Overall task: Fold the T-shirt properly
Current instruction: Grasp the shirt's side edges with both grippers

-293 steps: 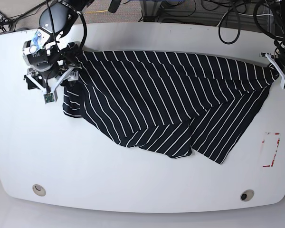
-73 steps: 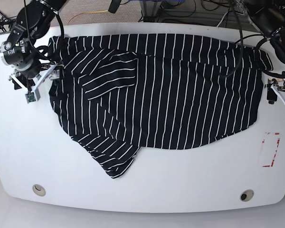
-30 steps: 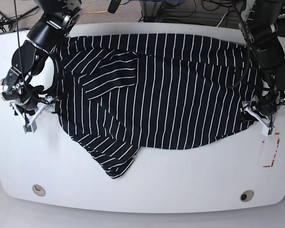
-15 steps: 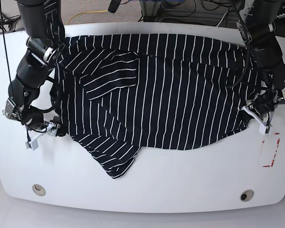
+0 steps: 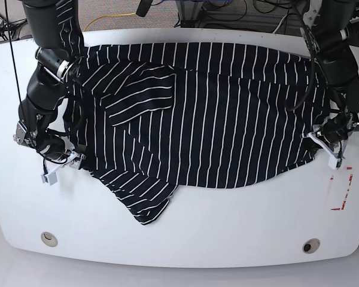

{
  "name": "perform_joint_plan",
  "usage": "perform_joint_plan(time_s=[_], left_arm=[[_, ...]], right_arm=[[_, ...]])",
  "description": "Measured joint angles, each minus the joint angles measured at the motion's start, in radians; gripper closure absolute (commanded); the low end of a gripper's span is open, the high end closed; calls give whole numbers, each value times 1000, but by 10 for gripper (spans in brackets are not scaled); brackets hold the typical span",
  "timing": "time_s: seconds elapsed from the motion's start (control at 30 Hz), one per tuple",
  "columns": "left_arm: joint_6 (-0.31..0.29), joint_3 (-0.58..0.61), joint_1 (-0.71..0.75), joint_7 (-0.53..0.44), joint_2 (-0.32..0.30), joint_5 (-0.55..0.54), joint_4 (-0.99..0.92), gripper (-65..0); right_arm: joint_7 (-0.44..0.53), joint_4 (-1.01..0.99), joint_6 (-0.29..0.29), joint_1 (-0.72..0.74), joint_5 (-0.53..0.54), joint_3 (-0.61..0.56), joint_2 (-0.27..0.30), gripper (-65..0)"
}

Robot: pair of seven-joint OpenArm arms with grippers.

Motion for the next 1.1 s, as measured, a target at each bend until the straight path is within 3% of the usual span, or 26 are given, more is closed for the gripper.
perform_joint_plan(time_s=[0.17,0.23,0.37,0.53,0.6,0.9,0.93,1.03,1.1], left_arm=[[3,-5,4,13,-31,9,0,0],[4,-5,3,13,-32,14,0,0],[4,-5,3,11,-30,13,0,0],[4,-4,3,11,-30,14,0,0],[4,-4,3,11,-29,13,0,0],[4,-2,3,11,-29,14,0,0],[4,-2,3,11,-29,14,0,0],[4,-2,3,11,-29,14,0,0],[4,-2,3,11,-29,14,0,0]], right_arm=[[-9,-2,0,-3,-3,0,-6,-185],[-10,-2,-2,-4,-5,2,-21,-166],[-17,-2,-2,-3,-2,2,-40,-230],[-16,0,1,-3,8,2,-48,-415],[-5,1,0,0,15,2,-59,-445],[25,6,8,-14,28,2,-79,-390],[24,6,8,-14,24,2,-81,-377],[26,6,8,-14,26,2,-95,-236],[35,4,7,-14,20,2,-100,-63]])
